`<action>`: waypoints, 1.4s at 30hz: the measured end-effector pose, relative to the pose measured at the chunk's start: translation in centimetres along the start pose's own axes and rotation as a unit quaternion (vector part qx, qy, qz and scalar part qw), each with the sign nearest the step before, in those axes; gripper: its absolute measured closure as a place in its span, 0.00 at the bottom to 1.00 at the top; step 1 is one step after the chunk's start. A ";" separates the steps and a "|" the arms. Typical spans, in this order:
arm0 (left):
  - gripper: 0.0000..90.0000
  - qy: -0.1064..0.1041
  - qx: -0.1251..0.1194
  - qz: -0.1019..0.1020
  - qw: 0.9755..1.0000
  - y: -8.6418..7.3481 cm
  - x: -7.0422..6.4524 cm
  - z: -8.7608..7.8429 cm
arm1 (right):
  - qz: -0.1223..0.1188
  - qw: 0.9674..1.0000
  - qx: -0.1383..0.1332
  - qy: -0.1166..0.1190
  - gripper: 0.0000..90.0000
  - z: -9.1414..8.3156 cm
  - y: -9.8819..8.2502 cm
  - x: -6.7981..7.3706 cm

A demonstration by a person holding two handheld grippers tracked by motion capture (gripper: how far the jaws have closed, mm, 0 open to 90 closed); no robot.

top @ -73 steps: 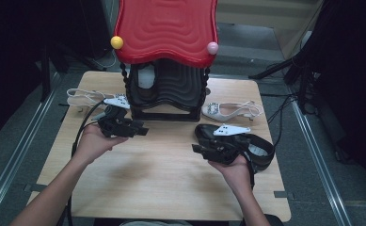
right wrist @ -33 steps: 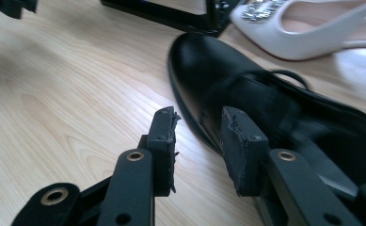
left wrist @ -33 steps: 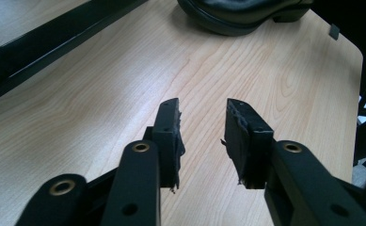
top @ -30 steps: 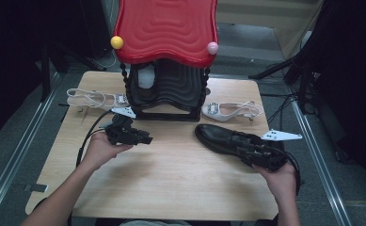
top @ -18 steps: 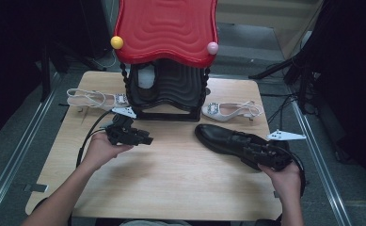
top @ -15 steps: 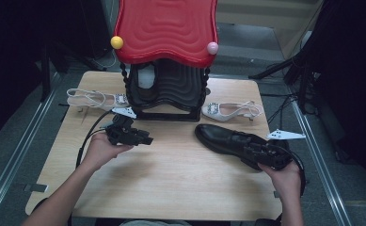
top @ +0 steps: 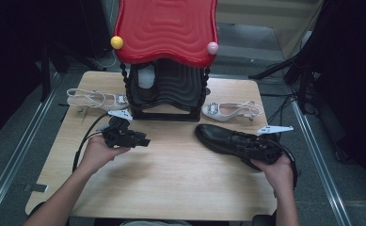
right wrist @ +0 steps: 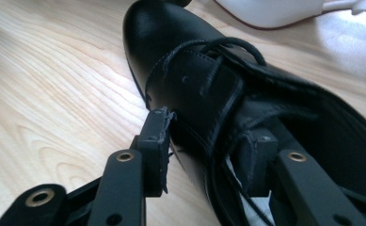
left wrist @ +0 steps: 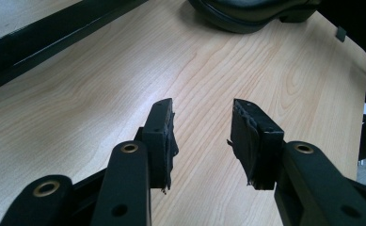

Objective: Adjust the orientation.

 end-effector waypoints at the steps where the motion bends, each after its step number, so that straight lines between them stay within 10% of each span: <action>1: 0.66 0.000 0.000 0.000 1.000 0.0 0.0 0.0 | -0.002 1.000 0.000 -0.001 0.67 0.2 0.2 0.1; 19: 0.64 0.010 -0.012 -0.009 1.000 -1.0 0.0 -0.6 | 0.049 0.996 0.025 0.075 0.90 1.4 1.2 0.2; 42: 0.70 0.023 -0.022 -0.003 1.000 -1.8 -0.6 -0.9 | 0.014 0.987 0.044 0.155 0.90 6.8 4.7 9.7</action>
Point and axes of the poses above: each handheld gripper's, and its own axes: z roughly forward along the jaws, y roughly out of its top, x roughly to its left, the point moved 3 cm from there along z, roughly forward along the jaws, and after that the axes turned 6 degrees about -x, right-handed, at the moved point
